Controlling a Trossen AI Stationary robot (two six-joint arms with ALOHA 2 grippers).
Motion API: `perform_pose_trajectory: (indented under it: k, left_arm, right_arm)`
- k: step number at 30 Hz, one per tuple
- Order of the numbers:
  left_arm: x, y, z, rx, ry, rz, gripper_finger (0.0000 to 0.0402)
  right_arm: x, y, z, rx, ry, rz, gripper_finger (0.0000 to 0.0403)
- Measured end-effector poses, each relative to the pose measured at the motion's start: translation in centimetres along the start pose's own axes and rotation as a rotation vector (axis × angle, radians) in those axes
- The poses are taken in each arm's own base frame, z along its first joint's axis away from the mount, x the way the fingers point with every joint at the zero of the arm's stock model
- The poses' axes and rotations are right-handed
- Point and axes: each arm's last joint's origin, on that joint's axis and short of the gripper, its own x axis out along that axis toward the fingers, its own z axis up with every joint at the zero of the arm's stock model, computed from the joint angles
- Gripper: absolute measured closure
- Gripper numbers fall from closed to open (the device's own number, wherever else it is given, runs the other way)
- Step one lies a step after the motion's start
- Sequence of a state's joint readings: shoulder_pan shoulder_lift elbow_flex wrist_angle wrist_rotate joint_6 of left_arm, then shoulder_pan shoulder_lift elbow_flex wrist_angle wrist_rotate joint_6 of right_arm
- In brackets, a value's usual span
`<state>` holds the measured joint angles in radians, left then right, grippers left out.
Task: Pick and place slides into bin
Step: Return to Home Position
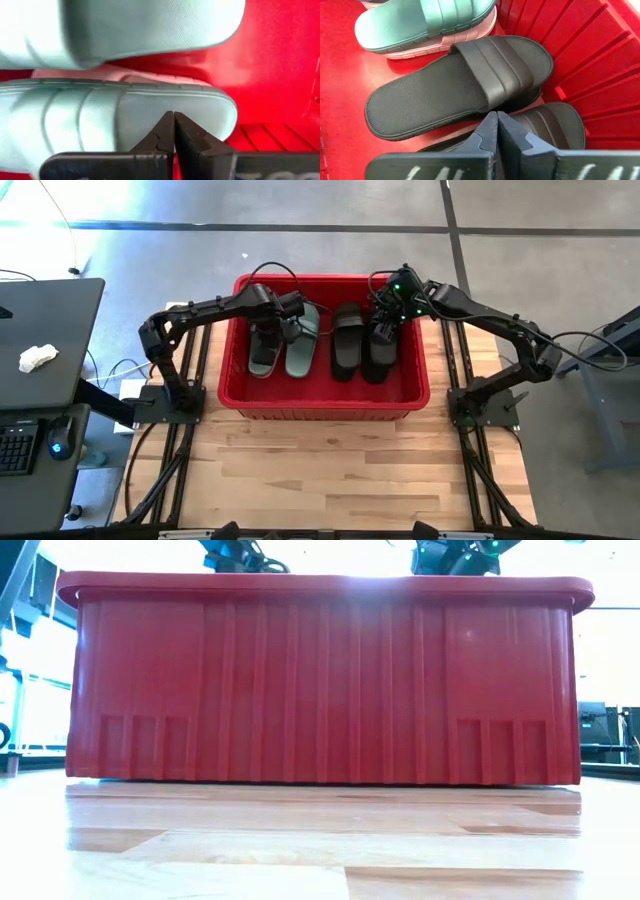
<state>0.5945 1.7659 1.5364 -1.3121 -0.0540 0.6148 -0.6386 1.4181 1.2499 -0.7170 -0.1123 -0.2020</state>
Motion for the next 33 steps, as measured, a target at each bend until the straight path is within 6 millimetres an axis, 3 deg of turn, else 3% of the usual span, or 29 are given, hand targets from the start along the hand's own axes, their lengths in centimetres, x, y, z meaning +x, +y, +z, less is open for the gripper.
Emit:
perform_pose_trajectory:
  k: [7, 14, 19, 23, 28, 33]
  left_arm:
    - [-2.8, -0.5, -0.9, -0.028, -0.129, 0.074, 0.0401]
    - [-6.7, -0.7, -0.7, -0.002, -0.497, 0.113, 0.0401]
    - [-11.0, -0.5, 0.0, 0.07, -0.781, 0.121, 0.0401]
    - [-15.1, -0.7, -0.1, 0.149, -0.964, 0.13, 0.0401]
    - [-18.9, -1.7, -0.8, 0.252, -1.107, 0.126, 0.0401]
    - [-21.3, -3.4, -1.7, 0.298, -1.17, 0.197, 0.0401]
  right_arm:
    - [0.0, 0.0, 0.0, 0.004, 0.0, 0.002, 0.0403]
    - [-1.9, 0.5, 0.5, 0.059, -0.109, 0.098, 0.0403]
    - [-5.7, 1.3, 1.0, 0.08, -0.294, 0.246, 0.0403]
    - [-9.3, 2.1, 0.3, 0.107, -0.366, 0.308, 0.0403]
    - [-13.2, 3.3, -1.7, 0.127, -0.39, 0.415, 0.0403]
    - [-16.7, 4.6, -2.8, 0.104, -0.501, 0.469, 0.0403]
